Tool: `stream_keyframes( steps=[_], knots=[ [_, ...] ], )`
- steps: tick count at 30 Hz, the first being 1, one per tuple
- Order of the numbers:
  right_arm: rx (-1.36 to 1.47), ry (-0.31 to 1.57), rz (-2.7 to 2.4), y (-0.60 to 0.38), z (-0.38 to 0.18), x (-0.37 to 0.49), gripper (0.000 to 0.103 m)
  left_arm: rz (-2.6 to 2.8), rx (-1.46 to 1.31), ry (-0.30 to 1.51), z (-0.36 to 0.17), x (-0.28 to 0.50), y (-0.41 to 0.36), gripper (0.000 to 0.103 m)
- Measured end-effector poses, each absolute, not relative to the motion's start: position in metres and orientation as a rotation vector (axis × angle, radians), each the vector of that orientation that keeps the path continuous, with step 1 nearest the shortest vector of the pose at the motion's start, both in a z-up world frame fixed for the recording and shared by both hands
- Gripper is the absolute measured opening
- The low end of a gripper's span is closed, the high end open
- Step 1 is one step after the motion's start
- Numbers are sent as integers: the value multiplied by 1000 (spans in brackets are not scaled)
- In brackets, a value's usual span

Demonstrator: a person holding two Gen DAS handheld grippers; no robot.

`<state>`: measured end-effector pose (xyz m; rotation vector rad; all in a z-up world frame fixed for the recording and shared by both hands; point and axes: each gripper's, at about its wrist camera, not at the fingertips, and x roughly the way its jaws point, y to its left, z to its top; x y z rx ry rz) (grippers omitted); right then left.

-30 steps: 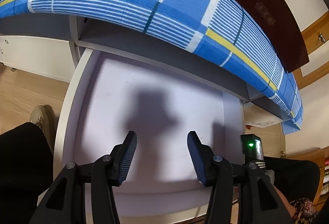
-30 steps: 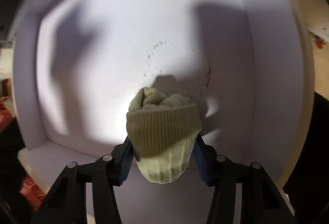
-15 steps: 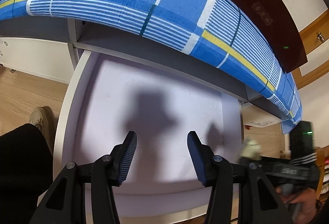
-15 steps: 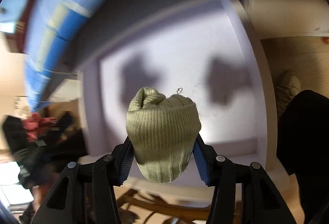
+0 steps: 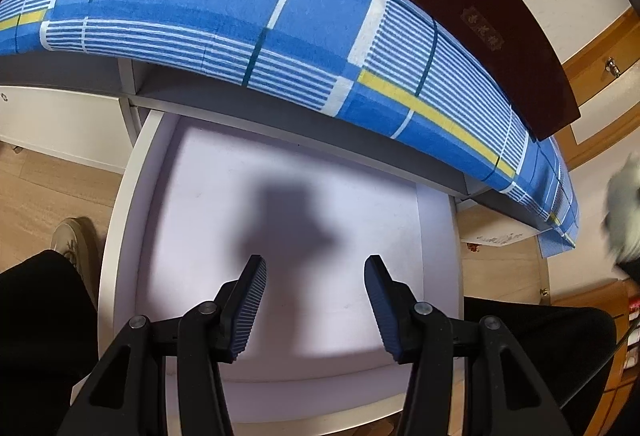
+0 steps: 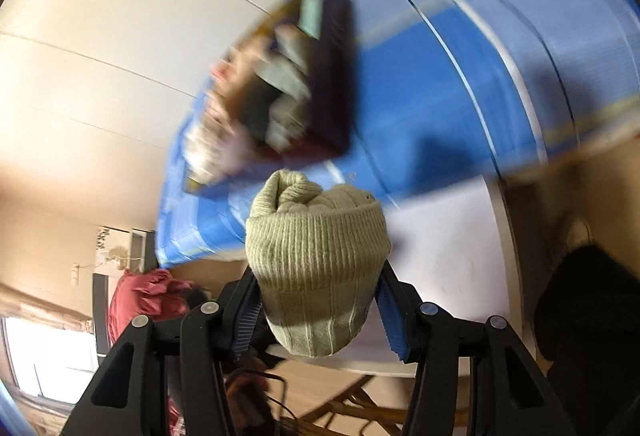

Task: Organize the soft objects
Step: 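Carry the beanie with the right tool into the gold tray and release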

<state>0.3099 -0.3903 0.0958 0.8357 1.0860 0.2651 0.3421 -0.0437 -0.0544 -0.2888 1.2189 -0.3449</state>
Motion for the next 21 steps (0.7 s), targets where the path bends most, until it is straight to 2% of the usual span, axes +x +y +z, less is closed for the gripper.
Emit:
stream_keyframes(
  steps=[4,9,13,21],
  knots=[
    [715,1027,283,-370,140,347,54,-344,-297,1217,-52,340,-40,51],
    [592,1026,300,-342,160,400,54,-339,-308,1214,-49,340,-37,51],
    [497,1096,270,-315,145,442,54,-331,-328,1214,-48,341,-34,51],
    [513,1279,212,-303,82,475,54,-322,-356,1222,-50,343,-31,51]
  ],
)
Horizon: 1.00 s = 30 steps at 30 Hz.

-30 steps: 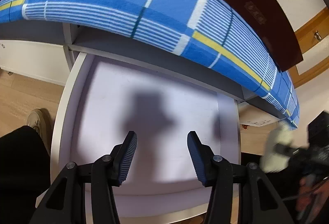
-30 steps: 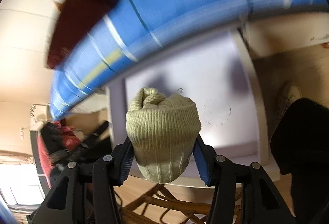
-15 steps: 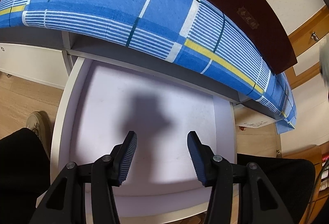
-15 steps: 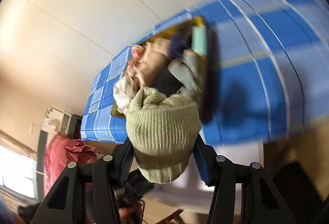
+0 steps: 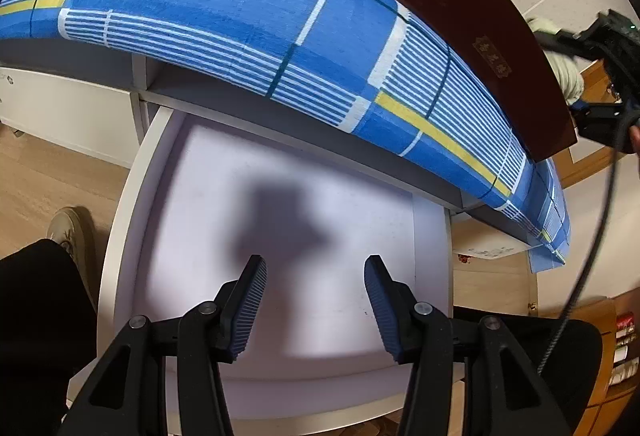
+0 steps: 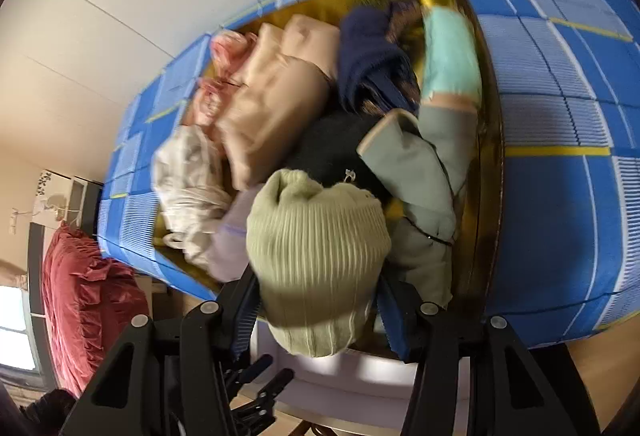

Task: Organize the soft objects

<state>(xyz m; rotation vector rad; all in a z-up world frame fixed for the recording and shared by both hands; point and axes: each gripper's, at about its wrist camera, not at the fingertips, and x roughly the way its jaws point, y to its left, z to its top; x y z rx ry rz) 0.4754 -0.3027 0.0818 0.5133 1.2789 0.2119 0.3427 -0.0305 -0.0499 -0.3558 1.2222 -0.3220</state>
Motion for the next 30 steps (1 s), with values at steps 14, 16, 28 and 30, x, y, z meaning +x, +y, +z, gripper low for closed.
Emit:
stream_keyframes(
  steps=[14,16,28,30],
  knots=[
    [319,1083,180,-319,117,460,72,-301,-386,1221,-53,346,-27,51],
    [280,1083,195,-315,121,454,62,-304,-381,1222,-52,346,-28,51],
    [81,1134,219,-255,92,471,28,-295,-354,1202,-46,347,-27,51],
    [64,1113,189,-253,91,481,28,-297,-348,1199,-45,347,-28,51]
  ],
)
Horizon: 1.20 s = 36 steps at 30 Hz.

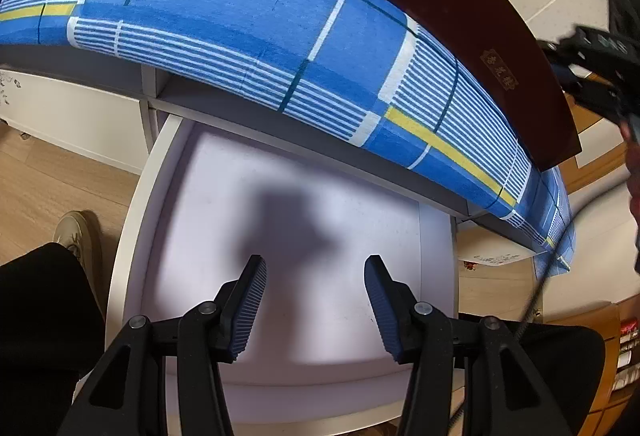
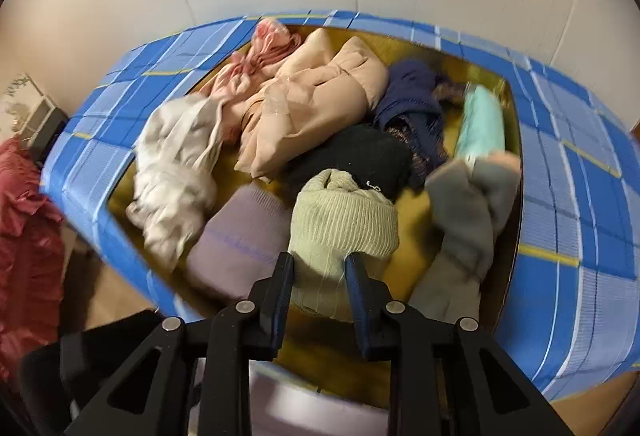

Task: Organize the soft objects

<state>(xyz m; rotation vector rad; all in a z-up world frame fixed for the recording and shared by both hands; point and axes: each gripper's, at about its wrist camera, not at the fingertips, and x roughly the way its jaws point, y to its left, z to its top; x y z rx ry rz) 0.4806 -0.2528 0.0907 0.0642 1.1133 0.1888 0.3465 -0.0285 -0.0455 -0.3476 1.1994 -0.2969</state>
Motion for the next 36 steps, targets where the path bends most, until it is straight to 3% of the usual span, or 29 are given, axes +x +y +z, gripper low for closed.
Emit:
stream_keyframes(
  steps=[13,15,17,27,32,36],
  knots=[
    [91,1021,251,-254,115,460,30,-311,-287,1081,-17,341,-33,51],
    [83,990,251,-250,125,466,50,-304,-278,1061,-13,341,-32,51],
    [78,972,232,-246,133,483,54,-299,-277,1051,-10,342,-30,51],
    [42,1105,168,-204,106,604,55,-278,-291,1025,2,347,-18,51],
    [-105,1151,143,-210,88,585,54,-286,-285,1007,10,347,-21,51],
    [5,1085,194,-233,104,561,56,-311,-229,975,26,344,-32,51]
  ],
)
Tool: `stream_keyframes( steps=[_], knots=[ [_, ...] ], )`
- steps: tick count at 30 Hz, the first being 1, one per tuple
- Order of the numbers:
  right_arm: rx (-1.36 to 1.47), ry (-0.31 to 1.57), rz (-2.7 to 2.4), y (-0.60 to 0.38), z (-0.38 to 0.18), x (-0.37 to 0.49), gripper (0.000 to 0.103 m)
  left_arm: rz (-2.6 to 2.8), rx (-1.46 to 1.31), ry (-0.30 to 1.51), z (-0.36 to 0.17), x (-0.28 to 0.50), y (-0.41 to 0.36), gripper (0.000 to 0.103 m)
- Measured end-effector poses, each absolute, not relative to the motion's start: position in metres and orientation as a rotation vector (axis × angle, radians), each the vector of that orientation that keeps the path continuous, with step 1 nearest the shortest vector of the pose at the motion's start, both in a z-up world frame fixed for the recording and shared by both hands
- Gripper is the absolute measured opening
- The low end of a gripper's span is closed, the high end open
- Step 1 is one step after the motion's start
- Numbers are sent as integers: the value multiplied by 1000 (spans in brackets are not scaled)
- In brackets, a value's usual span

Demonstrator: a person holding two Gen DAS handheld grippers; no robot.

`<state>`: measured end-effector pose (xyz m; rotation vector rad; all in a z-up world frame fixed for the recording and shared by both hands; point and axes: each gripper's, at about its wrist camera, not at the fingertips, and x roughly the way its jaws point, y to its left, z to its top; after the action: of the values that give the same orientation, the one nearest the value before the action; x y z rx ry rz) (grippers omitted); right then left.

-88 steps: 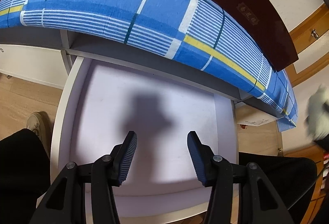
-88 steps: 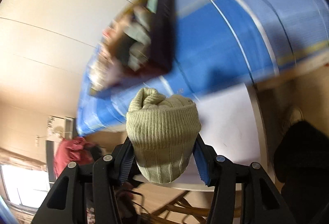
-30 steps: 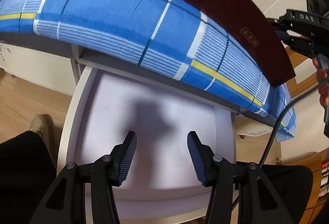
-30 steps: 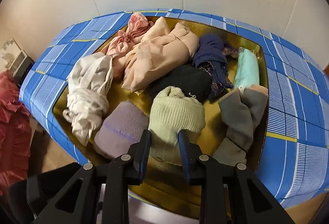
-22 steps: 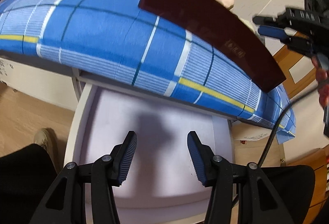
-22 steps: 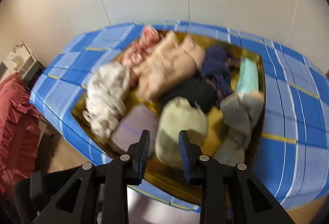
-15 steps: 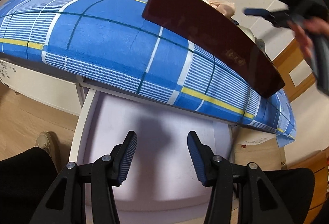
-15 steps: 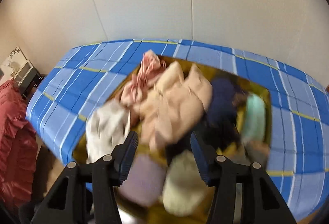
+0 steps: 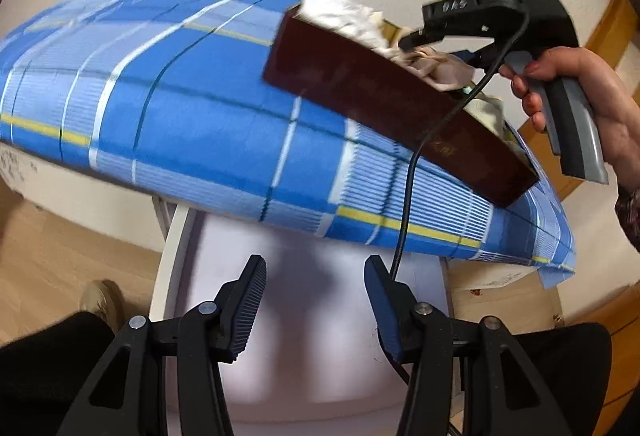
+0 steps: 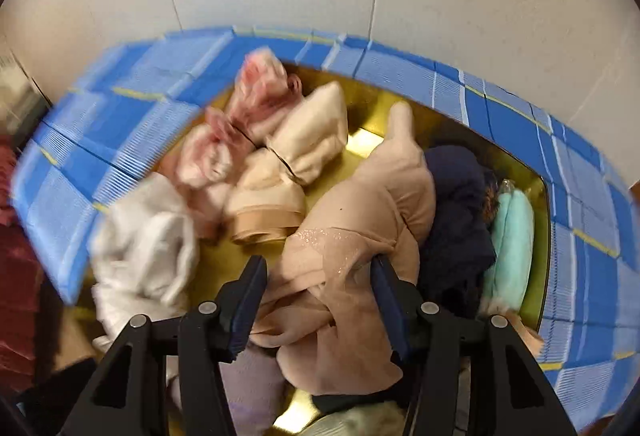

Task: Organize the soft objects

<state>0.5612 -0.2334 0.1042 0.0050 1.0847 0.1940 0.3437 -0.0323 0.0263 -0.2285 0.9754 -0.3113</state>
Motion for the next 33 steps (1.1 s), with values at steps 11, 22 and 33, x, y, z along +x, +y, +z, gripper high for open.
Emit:
stream_keyframes(
  steps=[11,22,33],
  knots=[
    [177,1023,170,-319,138,461,61,-282,-20,802,143,417,-47,52],
    [129,1167,210,-321,107,467,59,-362,131,1109,113,520,-100,52],
    [217,1085,230,-314,111,464,60,-435,129,1050,124,509,-119,62]
  ],
)
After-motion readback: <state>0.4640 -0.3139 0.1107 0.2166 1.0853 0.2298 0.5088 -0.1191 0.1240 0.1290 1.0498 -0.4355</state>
